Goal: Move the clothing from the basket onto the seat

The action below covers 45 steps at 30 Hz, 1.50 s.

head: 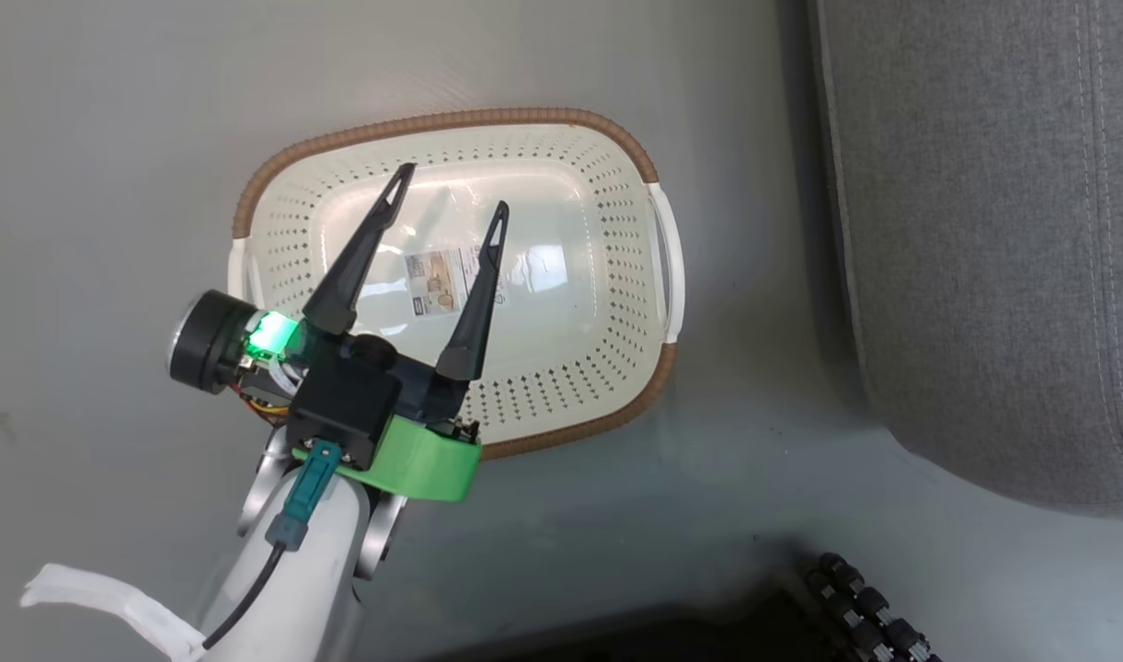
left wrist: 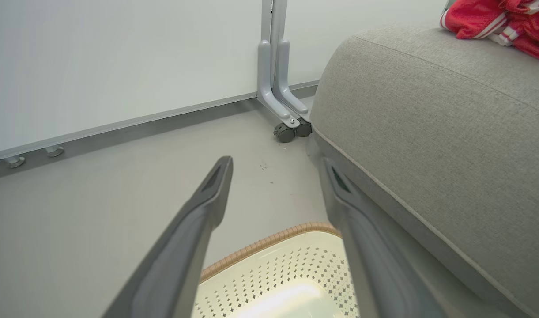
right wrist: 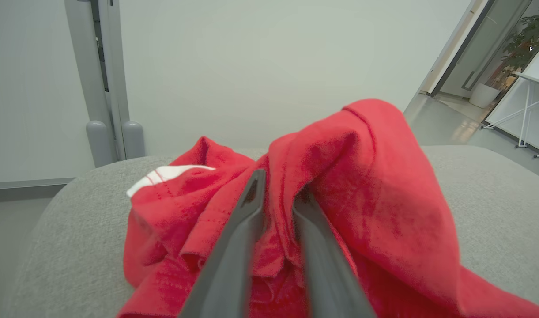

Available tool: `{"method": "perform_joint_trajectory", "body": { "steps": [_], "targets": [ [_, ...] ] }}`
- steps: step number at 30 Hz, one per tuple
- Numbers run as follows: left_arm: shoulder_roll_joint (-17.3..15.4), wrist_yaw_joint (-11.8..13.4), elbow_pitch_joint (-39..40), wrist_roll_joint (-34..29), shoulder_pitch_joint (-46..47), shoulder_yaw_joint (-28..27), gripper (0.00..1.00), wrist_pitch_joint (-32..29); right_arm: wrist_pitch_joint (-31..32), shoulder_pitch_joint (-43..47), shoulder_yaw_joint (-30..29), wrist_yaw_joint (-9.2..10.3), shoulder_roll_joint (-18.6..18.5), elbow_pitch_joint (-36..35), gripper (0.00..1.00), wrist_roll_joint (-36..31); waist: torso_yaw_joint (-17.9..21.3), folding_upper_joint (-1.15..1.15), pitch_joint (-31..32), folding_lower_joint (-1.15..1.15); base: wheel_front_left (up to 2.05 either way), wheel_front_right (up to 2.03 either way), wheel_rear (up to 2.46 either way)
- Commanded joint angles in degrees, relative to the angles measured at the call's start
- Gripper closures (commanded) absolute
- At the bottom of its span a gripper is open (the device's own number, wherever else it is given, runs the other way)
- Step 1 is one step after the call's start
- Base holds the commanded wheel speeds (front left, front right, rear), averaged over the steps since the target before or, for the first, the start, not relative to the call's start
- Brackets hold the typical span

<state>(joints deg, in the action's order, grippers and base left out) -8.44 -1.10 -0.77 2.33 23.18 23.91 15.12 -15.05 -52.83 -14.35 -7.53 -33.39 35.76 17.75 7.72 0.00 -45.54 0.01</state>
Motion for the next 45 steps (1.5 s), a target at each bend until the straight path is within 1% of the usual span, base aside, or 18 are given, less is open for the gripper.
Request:
{"method": "perform_joint_trajectory", "body": {
  "steps": [1,4,7,10,12,14,19,23,25,28,32,34,37,41,45],
  "targets": [
    [0.38,-0.12,-0.60,0.28,-0.35,-0.22,0.00,0.04,-0.14,2.29,-1.99,0.08,0.75,-1.75,0.00,-0.55,-0.48,0.00,2.55,-0.01,0.00,0.00,0.00],
    [1.45,0.15,-2.36,1.28,-1.85,-0.48,0.00,0.04,-0.15,7.48,-4.67,0.08,3.63,-6.57,0.00,-2.43,-0.73,0.00,6.26,-0.01,0.00,0.00,0.00],
    [2.61,0.57,-4.20,2.56,-3.45,-0.93,0.00,0.04,-0.16,14.51,-6.59,0.08,5.88,-11.71,0.00,-5.86,-1.23,0.00,11.35,-0.01,0.00,0.00,0.00],
    [3.42,0.99,-5.86,3.60,-5.58,-1.65,0.00,0.04,-0.16,20.47,-7.37,0.08,9.69,-16.26,0.00,-8.28,-1.66,0.00,16.18,-0.01,0.00,0.00,0.00],
    [3.93,1.16,-6.98,4.73,-7.36,-2.47,0.00,0.03,-0.16,24.82,-5.82,0.08,12.53,-18.80,0.00,-9.57,-2.08,0.00,19.69,-0.01,0.00,0.00,0.00],
    [4.46,1.75,-8.16,6.03,-8.94,-3.49,0.00,0.04,-0.16,27.90,-3.64,0.09,14.17,-20.49,0.00,-9.98,-2.67,0.00,22.86,-0.01,0.00,0.00,0.00],
    [5.17,2.51,-10.40,9.77,-13.34,-6.41,0.00,0.04,-0.17,34.99,5.31,0.09,17.85,-22.80,0.00,-10.85,-5.22,0.00,30.51,-0.01,0.00,0.00,0.00],
    [5.46,3.48,-11.42,11.14,-16.82,-8.51,0.00,0.04,-0.17,39.62,12.52,0.08,20.41,-23.98,0.00,-10.15,-7.75,0.00,36.23,-0.01,0.00,0.00,0.00],
    [5.48,4.45,-10.96,11.80,-18.80,-10.08,0.00,0.04,-0.17,41.55,15.58,0.08,21.41,-24.33,0.00,-9.43,-8.70,0.00,38.99,-0.01,0.00,0.00,0.00],
    [5.52,5.27,-9.52,12.25,-21.99,-11.68,0.00,0.04,-0.17,44.28,19.53,0.08,22.80,-25.12,0.00,-9.08,-9.61,0.00,42.60,-0.01,0.00,0.00,0.00],
    [5.51,5.25,-7.27,11.11,-25.17,-12.84,0.00,0.04,-0.17,47.81,21.24,0.08,24.85,-27.43,0.00,-8.19,-10.20,0.00,45.59,-0.01,0.00,0.00,0.00],
    [5.52,5.25,-5.56,9.12,-26.33,-13.70,0.00,0.04,-0.17,49.42,20.66,0.08,25.73,-29.36,0.00,-8.35,-10.22,0.00,46.41,-0.01,0.00,0.00,0.00],
    [5.49,5.46,-2.85,9.18,-28.14,-14.84,0.00,0.03,-0.17,52.32,19.94,0.08,26.54,-31.47,0.00,-10.20,-10.01,0.00,47.34,-0.01,0.00,0.00,0.00],
    [5.48,4.67,0.01,7.27,-30.68,-16.11,0.00,0.03,-0.17,55.28,19.72,0.08,27.36,-32.23,0.00,-10.72,-9.09,0.00,48.38,-0.01,0.00,0.00,0.00],
    [5.49,3.70,-0.13,6.24,-33.27,-16.84,0.00,0.04,-0.17,56.91,20.59,0.08,27.73,-32.17,0.00,-10.92,-7.95,0.00,49.10,-0.01,0.00,0.00,0.00]
  ]
}}
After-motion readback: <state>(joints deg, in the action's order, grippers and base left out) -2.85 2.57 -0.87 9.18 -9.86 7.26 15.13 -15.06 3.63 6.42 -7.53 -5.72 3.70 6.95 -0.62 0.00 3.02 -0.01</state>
